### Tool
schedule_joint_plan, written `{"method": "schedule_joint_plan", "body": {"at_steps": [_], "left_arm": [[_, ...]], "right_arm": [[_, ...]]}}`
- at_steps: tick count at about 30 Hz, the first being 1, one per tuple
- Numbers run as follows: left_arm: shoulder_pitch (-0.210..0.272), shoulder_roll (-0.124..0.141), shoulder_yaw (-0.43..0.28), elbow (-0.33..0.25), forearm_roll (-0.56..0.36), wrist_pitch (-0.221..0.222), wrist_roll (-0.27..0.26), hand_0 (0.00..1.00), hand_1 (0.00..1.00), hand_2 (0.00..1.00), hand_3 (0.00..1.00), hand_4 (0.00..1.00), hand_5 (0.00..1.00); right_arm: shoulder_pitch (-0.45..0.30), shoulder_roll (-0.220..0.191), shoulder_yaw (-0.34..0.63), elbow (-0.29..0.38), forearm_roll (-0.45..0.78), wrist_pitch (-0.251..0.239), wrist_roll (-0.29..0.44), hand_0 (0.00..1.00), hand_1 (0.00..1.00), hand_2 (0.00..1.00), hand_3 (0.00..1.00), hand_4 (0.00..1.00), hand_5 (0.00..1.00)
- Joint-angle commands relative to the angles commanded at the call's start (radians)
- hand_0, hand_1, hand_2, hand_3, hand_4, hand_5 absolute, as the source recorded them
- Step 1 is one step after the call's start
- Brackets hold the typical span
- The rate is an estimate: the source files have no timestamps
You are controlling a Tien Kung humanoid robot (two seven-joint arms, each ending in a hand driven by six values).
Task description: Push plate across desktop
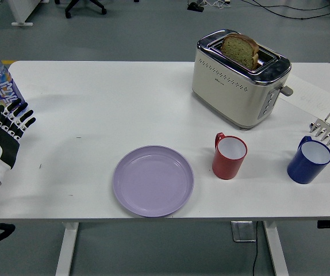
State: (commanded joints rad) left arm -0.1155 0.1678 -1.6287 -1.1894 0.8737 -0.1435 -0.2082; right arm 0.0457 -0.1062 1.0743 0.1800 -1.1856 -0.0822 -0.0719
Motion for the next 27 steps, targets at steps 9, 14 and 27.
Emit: {"method": "schedule_joint_plan", "body": {"at_steps": [9, 14, 27], "left_arm": [[0.000, 0.027, -0.031, 0.007, 0.003, -0.004, 0.006, 0.794, 0.816, 0.820, 0.785, 0.515, 0.998], [0.001, 0.027, -0.034, 0.012, 0.001, 0.001, 0.006, 0.793, 0.807, 0.816, 0.786, 0.517, 0.998], [-0.010, 0.028, -0.046, 0.016, -0.006, 0.009, 0.001, 0.786, 0.805, 0.810, 0.776, 0.520, 0.998]], "right_arm": [[-0.001, 0.002, -0.007, 0.000, 0.012, -0.002, -0.001, 0.602, 0.545, 0.652, 0.614, 0.147, 0.353], [-0.004, 0.003, -0.010, 0.000, 0.014, -0.002, -0.001, 0.602, 0.546, 0.652, 0.614, 0.147, 0.351], [0.004, 0.004, -0.014, 0.000, 0.022, -0.002, 0.001, 0.602, 0.546, 0.652, 0.615, 0.145, 0.351]]}}
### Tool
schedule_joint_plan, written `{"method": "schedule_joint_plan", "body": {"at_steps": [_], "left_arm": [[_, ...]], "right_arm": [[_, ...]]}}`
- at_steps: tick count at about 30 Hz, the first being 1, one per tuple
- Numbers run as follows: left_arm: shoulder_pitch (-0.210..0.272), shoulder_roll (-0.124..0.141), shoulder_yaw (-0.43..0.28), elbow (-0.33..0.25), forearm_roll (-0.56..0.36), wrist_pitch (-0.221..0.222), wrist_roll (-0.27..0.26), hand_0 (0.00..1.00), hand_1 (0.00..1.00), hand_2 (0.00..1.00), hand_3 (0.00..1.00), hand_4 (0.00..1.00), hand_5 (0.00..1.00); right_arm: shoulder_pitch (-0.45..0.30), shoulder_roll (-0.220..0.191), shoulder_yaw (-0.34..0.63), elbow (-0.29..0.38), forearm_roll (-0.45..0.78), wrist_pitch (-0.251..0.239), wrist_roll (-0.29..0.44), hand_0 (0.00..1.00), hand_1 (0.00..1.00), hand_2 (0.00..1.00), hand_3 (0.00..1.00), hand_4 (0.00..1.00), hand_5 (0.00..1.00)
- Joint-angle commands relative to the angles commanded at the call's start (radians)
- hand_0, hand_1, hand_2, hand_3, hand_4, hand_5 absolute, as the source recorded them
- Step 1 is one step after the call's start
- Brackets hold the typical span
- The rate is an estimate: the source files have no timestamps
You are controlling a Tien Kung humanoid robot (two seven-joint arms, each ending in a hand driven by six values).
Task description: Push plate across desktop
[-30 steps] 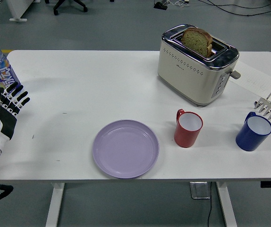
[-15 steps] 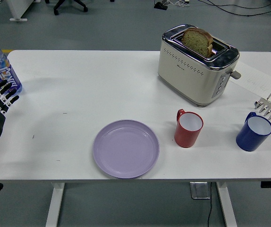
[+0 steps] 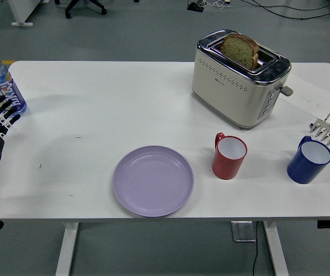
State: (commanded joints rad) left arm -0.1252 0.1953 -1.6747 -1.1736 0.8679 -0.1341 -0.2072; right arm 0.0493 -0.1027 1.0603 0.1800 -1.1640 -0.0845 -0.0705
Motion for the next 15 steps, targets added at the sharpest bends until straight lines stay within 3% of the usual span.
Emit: {"method": "schedule_joint_plan", "body": {"at_steps": [15], "left_arm": [[0.001, 0.004, -0.008, 0.003, -0.012, 0.005, -0.004, 0.775, 0.796, 0.804, 0.769, 0.518, 0.998]], "right_arm": [[0.001, -0.009, -0.064, 0.000, 0.084, 0.001, 0.019, 0.601, 0.546, 0.653, 0.616, 0.145, 0.350]]}}
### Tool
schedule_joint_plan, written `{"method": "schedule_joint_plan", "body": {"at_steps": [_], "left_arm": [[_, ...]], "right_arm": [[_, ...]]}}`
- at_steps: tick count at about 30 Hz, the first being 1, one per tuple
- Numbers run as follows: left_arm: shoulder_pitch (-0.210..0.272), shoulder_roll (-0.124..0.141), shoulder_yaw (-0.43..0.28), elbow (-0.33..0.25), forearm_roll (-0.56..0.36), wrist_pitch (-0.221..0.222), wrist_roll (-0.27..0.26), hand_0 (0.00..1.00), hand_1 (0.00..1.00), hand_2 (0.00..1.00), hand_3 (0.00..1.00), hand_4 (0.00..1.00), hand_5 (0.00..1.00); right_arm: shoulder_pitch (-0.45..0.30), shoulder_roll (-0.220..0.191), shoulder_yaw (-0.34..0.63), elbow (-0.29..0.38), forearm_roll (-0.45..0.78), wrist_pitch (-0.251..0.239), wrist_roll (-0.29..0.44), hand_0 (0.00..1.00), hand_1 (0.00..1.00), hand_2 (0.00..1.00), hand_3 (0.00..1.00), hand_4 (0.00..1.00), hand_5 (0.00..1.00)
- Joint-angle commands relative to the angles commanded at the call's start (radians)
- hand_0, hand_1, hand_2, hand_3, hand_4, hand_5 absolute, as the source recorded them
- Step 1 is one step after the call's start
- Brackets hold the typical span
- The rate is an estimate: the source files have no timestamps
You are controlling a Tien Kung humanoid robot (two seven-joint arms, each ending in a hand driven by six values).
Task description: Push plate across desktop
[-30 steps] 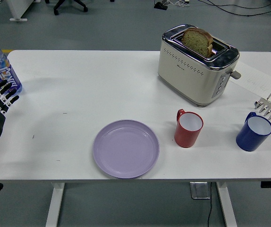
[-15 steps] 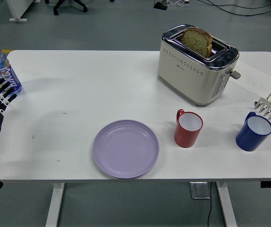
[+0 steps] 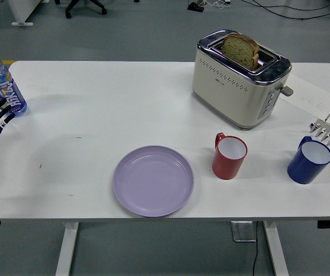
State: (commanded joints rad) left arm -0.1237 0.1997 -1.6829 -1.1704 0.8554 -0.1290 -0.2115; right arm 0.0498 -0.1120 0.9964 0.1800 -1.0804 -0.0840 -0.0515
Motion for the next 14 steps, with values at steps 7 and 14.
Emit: {"method": "schedule_joint_plan", "body": {"at_steps": [7, 14], "left_arm": [[0.008, -0.001, 0.003, 0.004, -0.005, 0.001, -0.001, 0.773, 0.795, 0.803, 0.768, 0.518, 0.998], [0.013, -0.006, 0.013, 0.007, -0.007, 0.006, -0.006, 0.773, 0.795, 0.803, 0.768, 0.518, 0.998]], "right_arm": [[-0.007, 0.000, -0.005, 0.000, 0.004, 0.000, -0.003, 0.601, 0.544, 0.653, 0.617, 0.145, 0.350], [-0.019, 0.003, 0.008, 0.000, -0.012, 0.002, -0.009, 0.601, 0.544, 0.653, 0.617, 0.145, 0.350]]}}
